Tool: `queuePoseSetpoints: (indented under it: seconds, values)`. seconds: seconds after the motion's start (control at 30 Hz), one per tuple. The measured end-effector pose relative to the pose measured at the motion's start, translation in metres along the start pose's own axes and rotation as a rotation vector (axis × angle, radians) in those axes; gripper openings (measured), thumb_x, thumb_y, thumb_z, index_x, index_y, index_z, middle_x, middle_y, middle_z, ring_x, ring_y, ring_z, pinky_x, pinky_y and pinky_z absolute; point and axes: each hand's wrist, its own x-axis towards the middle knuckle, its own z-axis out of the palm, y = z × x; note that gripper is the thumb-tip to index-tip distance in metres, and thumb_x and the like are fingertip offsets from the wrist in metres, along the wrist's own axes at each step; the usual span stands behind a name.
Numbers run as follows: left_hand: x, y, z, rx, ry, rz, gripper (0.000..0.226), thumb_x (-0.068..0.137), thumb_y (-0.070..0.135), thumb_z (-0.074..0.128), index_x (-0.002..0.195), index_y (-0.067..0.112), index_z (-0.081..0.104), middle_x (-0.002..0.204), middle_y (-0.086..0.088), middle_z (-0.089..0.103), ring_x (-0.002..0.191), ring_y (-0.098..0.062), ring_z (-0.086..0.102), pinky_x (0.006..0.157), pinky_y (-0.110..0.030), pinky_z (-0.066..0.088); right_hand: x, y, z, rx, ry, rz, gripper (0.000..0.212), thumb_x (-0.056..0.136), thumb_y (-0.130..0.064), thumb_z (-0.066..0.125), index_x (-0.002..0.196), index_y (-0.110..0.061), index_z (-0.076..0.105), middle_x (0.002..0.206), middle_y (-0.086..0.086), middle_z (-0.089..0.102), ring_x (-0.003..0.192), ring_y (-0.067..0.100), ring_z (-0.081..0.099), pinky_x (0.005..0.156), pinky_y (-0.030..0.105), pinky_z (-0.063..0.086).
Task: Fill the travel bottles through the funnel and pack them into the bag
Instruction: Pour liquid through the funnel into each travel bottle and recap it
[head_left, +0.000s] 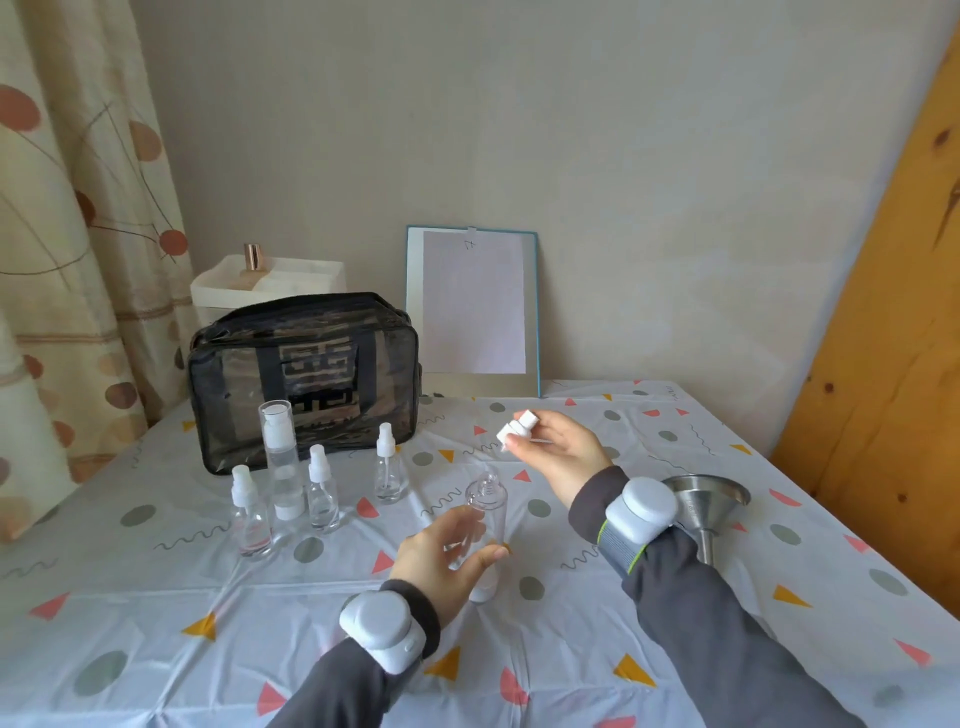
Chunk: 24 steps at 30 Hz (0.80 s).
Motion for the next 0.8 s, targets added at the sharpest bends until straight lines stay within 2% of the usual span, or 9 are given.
queuePoseSetpoints:
  seconds: [0.07,0.13,0.23,0.37,0.53,0.7,0.8]
  values:
    - [0.000,0.002,-0.002,0.002,-0.009,-0.009,0.043,0.075,0.039,0.073,0.113,0.025,0.058,0.103,0.012,0.066,0.099,-0.006,0.059,0.086,-0.011,0.043,-0.007,-0.008,0.005,-0.059,-0.027,0.003,0.019,0.084,-0.003,0.063,0.098,-0.015,0.058,0.089,-0.005,0.063,0.079,0.001,0.062,0.073,0.010,0.049]
    - [-0.002,0.005,-0.003,0.005,-0.011,-0.010,0.044,0.075,0.039,0.072,0.113,0.025,0.057,0.103,0.012,0.065,0.098,-0.006,0.059,0.084,-0.008,0.041,-0.017,-0.014,0.008,-0.121,-0.041,0.007,0.021,0.085,-0.006,0.062,0.102,-0.018,0.057,0.095,-0.003,0.062,0.083,0.004,0.062,0.084,0.020,0.049]
    - [-0.003,0.005,-0.003,-0.005,-0.013,-0.015,0.044,0.074,0.039,0.073,0.113,0.024,0.057,0.100,0.012,0.065,0.098,-0.007,0.059,0.085,-0.009,0.041,-0.027,-0.016,0.010,-0.159,-0.057,-0.003,0.023,0.085,-0.006,0.062,0.100,-0.023,0.057,0.098,-0.004,0.061,0.089,0.008,0.062,0.093,0.027,0.046]
    - [-0.001,0.003,-0.002,0.004,-0.023,-0.029,0.045,0.074,0.042,0.072,0.113,0.026,0.057,0.102,0.011,0.065,0.099,-0.006,0.059,0.087,-0.012,0.043,-0.033,-0.015,0.013,-0.231,-0.113,-0.049,0.030,0.084,-0.006,0.062,0.096,-0.033,0.055,0.099,-0.002,0.059,0.106,0.023,0.059,0.103,0.037,0.042]
    - [0.000,0.003,0.000,0.011,-0.032,-0.041,0.046,0.074,0.044,0.071,0.114,0.028,0.056,0.105,0.010,0.064,0.100,-0.005,0.058,0.087,-0.012,0.042,-0.034,-0.015,0.016,-0.321,-0.111,-0.064,0.031,0.084,-0.010,0.064,0.096,-0.037,0.054,0.102,0.000,0.060,0.107,0.023,0.060,0.104,0.039,0.041]
    - [-0.001,0.004,0.000,0.037,-0.018,-0.047,0.046,0.076,0.045,0.070,0.117,0.030,0.055,0.109,0.011,0.063,0.097,-0.001,0.054,0.085,-0.011,0.039,-0.036,-0.012,0.021,-0.457,-0.114,-0.053,0.034,0.084,-0.012,0.062,0.116,-0.023,0.056,0.110,0.004,0.063,0.105,0.020,0.061,0.101,0.038,0.043]
    - [-0.003,0.004,0.001,0.039,-0.006,-0.043,0.046,0.077,0.042,0.069,0.118,0.029,0.055,0.109,0.011,0.062,0.096,0.001,0.052,0.084,-0.009,0.037,-0.040,-0.011,0.024,-0.493,-0.102,-0.056,0.037,0.086,-0.012,0.060,0.121,-0.020,0.055,0.114,0.006,0.062,0.108,0.020,0.059,0.102,0.038,0.043]
